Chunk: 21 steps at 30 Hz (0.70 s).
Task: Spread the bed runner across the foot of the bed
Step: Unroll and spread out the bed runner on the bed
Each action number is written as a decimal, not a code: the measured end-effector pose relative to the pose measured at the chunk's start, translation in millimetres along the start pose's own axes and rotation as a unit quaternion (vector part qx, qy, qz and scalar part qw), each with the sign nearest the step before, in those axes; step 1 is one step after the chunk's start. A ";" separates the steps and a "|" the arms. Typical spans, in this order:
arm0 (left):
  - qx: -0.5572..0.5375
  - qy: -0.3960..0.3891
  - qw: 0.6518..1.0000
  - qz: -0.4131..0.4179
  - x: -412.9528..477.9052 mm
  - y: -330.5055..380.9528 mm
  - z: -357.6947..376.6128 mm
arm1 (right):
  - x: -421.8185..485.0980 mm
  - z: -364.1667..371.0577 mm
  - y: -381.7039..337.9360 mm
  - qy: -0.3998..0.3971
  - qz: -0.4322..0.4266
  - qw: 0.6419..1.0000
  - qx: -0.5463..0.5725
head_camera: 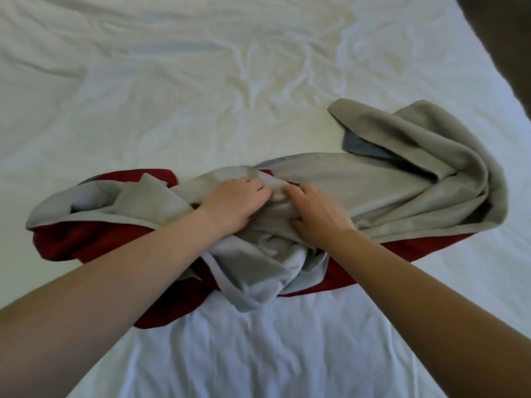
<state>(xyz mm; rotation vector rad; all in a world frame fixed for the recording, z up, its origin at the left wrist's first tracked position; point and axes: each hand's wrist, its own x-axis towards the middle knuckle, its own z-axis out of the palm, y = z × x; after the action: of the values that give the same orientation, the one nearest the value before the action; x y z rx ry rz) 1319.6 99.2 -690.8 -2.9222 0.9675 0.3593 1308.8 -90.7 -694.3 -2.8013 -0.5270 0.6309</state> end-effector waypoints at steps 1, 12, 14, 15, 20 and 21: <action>-0.002 0.019 1.000 -0.001 1.6 -1.3 1.3 | 4.5 0.8 -3.5 0.015 -0.006 1.000 -0.004; 0.053 0.158 0.986 -0.010 0.0 -77.6 -38.9 | 71.7 -51.3 -54.9 0.089 -0.091 0.991 -0.040; 0.048 0.149 0.986 -0.057 -1.9 -103.4 -53.1 | 94.7 -66.4 -72.0 0.123 -0.108 0.985 -0.047; 0.046 0.141 0.985 -0.092 -2.5 -116.4 -57.6 | 106.2 -73.2 -79.9 0.140 -0.117 0.982 -0.049; 0.067 0.070 0.978 -0.185 -2.2 -152.8 -56.7 | 152.1 -78.7 -102.4 0.149 -0.130 0.976 -0.092; 0.072 0.052 0.979 -0.184 -1.0 -153.7 -52.7 | 156.8 -74.9 -103.0 0.139 -0.126 0.977 -0.100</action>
<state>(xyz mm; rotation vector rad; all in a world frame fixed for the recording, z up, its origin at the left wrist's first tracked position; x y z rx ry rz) 1420.8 217.5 -644.2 -2.9224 0.4193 0.1133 1444.4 54.2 -656.4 -2.8664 -0.9105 0.1367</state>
